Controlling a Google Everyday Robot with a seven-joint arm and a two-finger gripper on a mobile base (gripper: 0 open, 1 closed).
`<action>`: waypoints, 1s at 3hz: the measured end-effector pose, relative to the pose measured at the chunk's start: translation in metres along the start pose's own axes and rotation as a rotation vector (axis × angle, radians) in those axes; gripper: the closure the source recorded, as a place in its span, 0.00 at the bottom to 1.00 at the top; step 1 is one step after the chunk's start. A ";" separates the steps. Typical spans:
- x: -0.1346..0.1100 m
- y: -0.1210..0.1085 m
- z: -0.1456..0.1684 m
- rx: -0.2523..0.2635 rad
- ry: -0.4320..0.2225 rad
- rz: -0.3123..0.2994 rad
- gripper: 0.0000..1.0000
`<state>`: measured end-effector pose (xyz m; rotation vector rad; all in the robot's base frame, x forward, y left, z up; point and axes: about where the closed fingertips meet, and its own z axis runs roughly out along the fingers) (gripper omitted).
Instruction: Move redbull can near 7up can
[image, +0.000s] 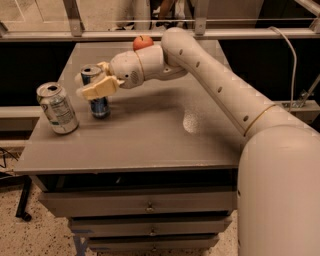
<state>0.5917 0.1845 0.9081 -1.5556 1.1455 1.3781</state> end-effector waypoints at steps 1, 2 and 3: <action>-0.008 0.001 0.008 -0.018 -0.012 -0.017 1.00; -0.014 0.003 0.013 -0.029 -0.020 -0.026 1.00; -0.016 0.005 0.016 -0.037 -0.021 -0.030 1.00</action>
Offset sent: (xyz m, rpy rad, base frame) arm -0.0122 0.0171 0.0211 0.0480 -0.0237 0.0456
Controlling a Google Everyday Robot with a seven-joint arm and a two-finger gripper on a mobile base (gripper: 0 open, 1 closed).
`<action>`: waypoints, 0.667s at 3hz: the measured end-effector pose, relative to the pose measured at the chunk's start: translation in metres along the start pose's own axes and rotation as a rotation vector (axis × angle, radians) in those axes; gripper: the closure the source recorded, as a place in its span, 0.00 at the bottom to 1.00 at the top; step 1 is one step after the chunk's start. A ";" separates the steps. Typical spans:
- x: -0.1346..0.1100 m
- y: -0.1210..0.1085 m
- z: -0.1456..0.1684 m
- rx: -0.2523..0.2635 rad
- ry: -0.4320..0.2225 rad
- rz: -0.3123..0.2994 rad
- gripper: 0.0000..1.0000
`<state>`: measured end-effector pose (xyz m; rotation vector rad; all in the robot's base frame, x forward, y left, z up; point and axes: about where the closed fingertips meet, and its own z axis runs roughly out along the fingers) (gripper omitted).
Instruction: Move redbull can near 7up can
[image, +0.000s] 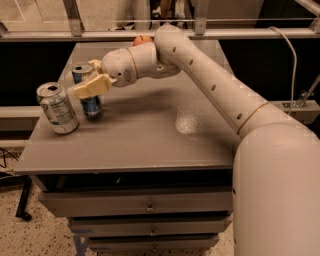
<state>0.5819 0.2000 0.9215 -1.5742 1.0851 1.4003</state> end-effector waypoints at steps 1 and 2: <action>0.002 0.003 0.003 -0.024 0.009 -0.006 0.83; 0.003 0.006 0.006 -0.043 0.007 -0.010 0.59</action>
Offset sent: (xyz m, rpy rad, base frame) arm -0.0080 -0.0011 -0.0063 -0.0027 -0.0075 0.0554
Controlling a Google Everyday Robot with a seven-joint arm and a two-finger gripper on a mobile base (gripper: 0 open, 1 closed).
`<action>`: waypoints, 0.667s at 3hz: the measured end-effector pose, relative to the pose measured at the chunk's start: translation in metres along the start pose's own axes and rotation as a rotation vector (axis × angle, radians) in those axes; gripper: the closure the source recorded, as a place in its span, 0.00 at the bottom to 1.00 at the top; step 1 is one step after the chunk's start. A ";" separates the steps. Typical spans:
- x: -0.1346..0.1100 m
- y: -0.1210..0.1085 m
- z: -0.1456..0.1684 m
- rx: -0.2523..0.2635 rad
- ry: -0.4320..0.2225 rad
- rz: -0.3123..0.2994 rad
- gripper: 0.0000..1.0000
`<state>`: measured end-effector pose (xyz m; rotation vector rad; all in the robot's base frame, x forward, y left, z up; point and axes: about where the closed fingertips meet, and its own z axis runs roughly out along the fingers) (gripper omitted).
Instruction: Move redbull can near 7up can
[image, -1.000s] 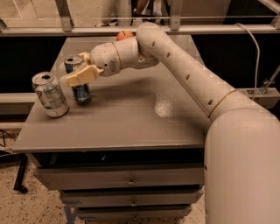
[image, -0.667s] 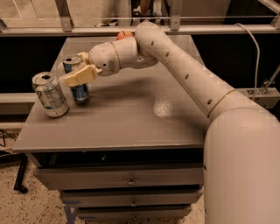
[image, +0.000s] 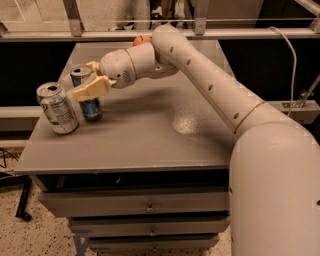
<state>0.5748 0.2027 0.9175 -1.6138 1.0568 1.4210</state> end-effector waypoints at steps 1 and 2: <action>0.002 0.002 0.001 -0.010 -0.003 0.001 0.36; 0.003 0.003 0.002 -0.016 -0.010 0.003 0.13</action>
Offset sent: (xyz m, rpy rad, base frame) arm -0.0026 -0.0053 -0.0048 0.0127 0.0143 0.0108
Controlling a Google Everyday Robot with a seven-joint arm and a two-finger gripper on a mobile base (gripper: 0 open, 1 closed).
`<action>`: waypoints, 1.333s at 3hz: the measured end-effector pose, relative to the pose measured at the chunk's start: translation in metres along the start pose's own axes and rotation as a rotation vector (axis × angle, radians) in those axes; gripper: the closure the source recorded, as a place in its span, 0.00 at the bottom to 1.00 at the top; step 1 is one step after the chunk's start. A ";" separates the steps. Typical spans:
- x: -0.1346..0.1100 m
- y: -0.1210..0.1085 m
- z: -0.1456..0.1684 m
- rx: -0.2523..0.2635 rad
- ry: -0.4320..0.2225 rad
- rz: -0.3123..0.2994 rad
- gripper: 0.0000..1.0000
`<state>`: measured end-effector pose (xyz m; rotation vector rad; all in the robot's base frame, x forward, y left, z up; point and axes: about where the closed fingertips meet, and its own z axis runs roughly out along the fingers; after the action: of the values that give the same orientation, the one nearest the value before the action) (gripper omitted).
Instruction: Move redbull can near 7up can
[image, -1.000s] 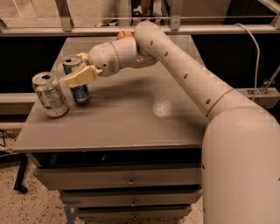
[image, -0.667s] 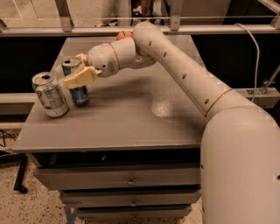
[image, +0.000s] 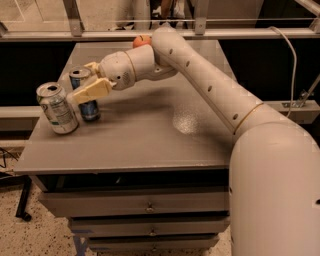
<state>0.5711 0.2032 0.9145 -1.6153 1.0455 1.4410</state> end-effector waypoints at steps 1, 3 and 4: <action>0.000 0.002 0.001 -0.004 -0.008 -0.001 0.00; 0.000 0.006 0.003 -0.005 -0.032 0.003 0.00; -0.001 0.007 -0.032 0.082 -0.021 -0.013 0.00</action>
Offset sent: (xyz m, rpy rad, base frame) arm -0.0039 -0.0036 -0.0011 0.0303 0.0193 -0.0014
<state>0.5778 0.1717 0.9191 -1.5433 1.0658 1.3861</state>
